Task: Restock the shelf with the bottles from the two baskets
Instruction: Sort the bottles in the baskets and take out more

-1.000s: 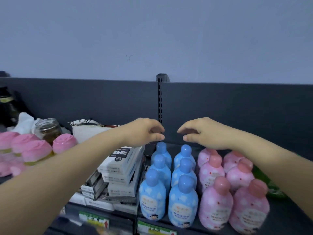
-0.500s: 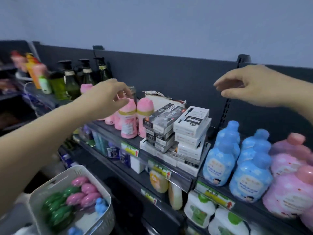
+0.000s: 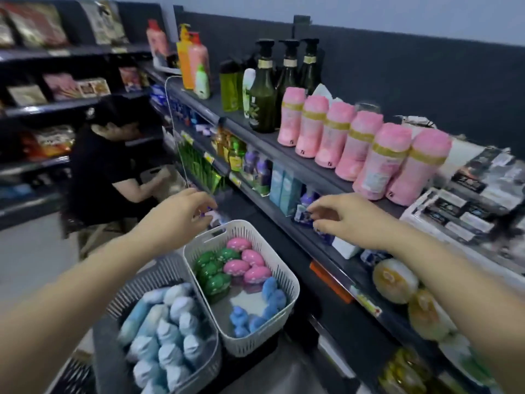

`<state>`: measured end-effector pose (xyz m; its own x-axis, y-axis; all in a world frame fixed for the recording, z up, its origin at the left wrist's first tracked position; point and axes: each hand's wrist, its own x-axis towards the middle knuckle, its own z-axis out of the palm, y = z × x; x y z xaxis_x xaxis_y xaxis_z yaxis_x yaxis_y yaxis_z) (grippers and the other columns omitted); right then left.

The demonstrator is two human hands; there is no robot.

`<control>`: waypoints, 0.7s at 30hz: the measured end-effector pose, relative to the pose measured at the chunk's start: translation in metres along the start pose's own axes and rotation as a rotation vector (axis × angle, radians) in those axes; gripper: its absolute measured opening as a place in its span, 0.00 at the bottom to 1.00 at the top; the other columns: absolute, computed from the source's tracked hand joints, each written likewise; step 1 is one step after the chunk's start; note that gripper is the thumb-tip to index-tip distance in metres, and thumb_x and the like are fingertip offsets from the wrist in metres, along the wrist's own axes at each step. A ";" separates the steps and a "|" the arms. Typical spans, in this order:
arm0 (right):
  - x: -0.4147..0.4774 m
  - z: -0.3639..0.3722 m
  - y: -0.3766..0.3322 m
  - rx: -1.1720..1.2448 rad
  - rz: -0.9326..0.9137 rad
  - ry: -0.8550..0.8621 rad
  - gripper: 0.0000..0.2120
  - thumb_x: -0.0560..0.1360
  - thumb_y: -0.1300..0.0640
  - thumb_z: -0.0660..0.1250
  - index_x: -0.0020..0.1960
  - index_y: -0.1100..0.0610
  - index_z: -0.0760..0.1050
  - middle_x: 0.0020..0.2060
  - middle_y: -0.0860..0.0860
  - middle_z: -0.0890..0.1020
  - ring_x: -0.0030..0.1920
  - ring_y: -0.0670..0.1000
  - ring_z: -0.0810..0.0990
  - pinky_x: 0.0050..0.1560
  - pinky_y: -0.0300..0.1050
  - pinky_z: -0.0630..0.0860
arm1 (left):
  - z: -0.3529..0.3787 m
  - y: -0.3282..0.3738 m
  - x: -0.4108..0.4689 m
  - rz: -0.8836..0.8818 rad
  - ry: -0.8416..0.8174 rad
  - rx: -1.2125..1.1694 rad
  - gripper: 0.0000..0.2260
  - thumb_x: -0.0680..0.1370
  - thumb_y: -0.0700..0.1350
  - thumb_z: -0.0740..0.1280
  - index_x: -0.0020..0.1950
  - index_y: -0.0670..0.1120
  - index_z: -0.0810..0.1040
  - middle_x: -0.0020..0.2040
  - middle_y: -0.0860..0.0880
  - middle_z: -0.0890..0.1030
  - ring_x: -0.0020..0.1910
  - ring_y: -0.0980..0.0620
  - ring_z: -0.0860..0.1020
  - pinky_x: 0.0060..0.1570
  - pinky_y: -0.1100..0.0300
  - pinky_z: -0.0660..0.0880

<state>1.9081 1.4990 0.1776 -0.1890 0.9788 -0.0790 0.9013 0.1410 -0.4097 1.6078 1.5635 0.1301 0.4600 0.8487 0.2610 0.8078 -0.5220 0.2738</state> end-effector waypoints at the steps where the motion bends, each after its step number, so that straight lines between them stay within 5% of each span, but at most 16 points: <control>1: 0.009 0.018 -0.003 0.024 0.019 -0.027 0.15 0.74 0.56 0.68 0.61 0.54 0.76 0.53 0.47 0.82 0.49 0.44 0.78 0.55 0.37 0.72 | 0.008 -0.013 -0.009 -0.021 -0.012 -0.018 0.07 0.74 0.45 0.68 0.51 0.46 0.79 0.41 0.53 0.71 0.45 0.46 0.77 0.44 0.57 0.71; 8: 0.052 0.116 -0.003 0.106 0.085 -0.202 0.15 0.74 0.57 0.67 0.60 0.54 0.77 0.52 0.50 0.82 0.49 0.47 0.79 0.54 0.39 0.74 | 0.071 -0.066 -0.058 -0.198 -0.135 -0.117 0.11 0.75 0.43 0.69 0.57 0.46 0.78 0.53 0.47 0.77 0.52 0.46 0.77 0.51 0.54 0.74; 15: 0.096 0.196 0.011 0.126 0.040 -0.358 0.14 0.74 0.58 0.68 0.59 0.58 0.77 0.52 0.53 0.82 0.46 0.46 0.76 0.47 0.32 0.68 | 0.119 -0.095 -0.092 -0.317 -0.167 -0.157 0.11 0.76 0.47 0.67 0.58 0.50 0.77 0.52 0.51 0.77 0.51 0.49 0.77 0.50 0.52 0.75; 21: 0.136 0.275 0.032 0.111 -0.010 -0.540 0.20 0.75 0.56 0.68 0.66 0.58 0.72 0.59 0.54 0.79 0.58 0.50 0.77 0.52 0.35 0.67 | 0.166 -0.097 -0.113 -0.529 -0.172 -0.359 0.14 0.76 0.49 0.67 0.61 0.49 0.76 0.51 0.54 0.79 0.51 0.55 0.78 0.52 0.53 0.76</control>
<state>1.8042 1.5954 -0.0965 -0.3968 0.7578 -0.5180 0.8576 0.1047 -0.5036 1.5384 1.5320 -0.0802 0.1111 0.9844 -0.1365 0.7814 -0.0017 0.6240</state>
